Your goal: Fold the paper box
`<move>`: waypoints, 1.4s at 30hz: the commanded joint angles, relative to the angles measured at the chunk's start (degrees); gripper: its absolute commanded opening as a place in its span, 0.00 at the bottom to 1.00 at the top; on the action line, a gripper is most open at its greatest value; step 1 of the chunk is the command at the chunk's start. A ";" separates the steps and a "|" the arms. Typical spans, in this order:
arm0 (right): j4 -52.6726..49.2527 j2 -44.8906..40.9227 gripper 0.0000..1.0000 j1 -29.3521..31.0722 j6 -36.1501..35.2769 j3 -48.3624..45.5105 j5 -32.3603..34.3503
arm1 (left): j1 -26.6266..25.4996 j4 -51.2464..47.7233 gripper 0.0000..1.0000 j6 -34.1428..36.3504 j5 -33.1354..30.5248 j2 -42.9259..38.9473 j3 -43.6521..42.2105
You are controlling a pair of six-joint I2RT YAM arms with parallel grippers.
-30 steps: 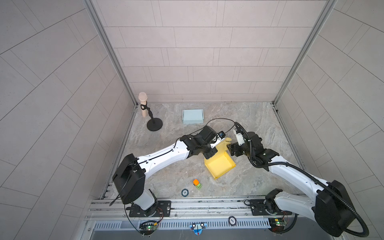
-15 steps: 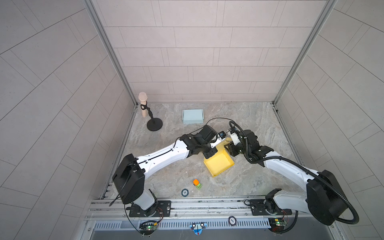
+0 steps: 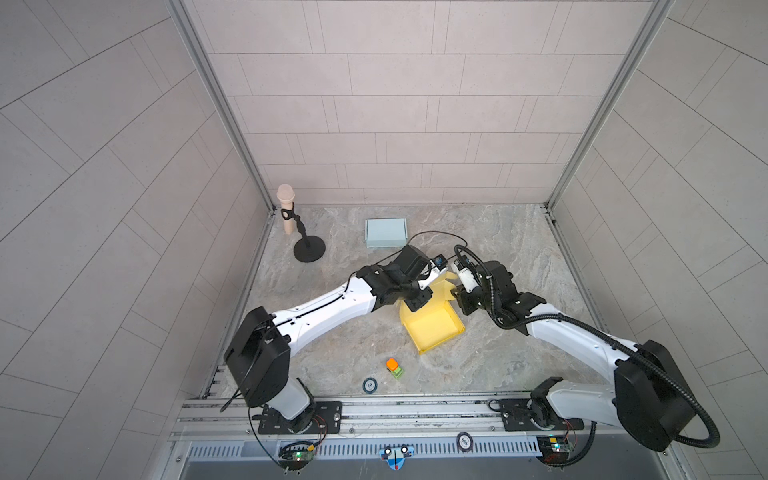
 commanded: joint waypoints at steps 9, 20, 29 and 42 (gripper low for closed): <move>-0.79 -0.72 0.11 1.32 -3.31 -0.09 2.38 | 7.16 9.29 0.81 -13.45 0.28 -16.54 -14.34; -0.61 -0.74 0.11 1.47 -3.56 0.00 2.32 | 13.57 17.99 0.83 -20.55 8.06 -19.73 -24.58; -0.52 -1.34 0.10 1.57 -3.46 -0.18 2.50 | 13.66 22.14 0.64 -20.95 10.43 -13.89 -25.28; -0.45 -2.92 0.17 2.02 -3.13 -0.35 2.93 | 13.27 21.43 0.15 -20.19 9.80 -13.10 -25.05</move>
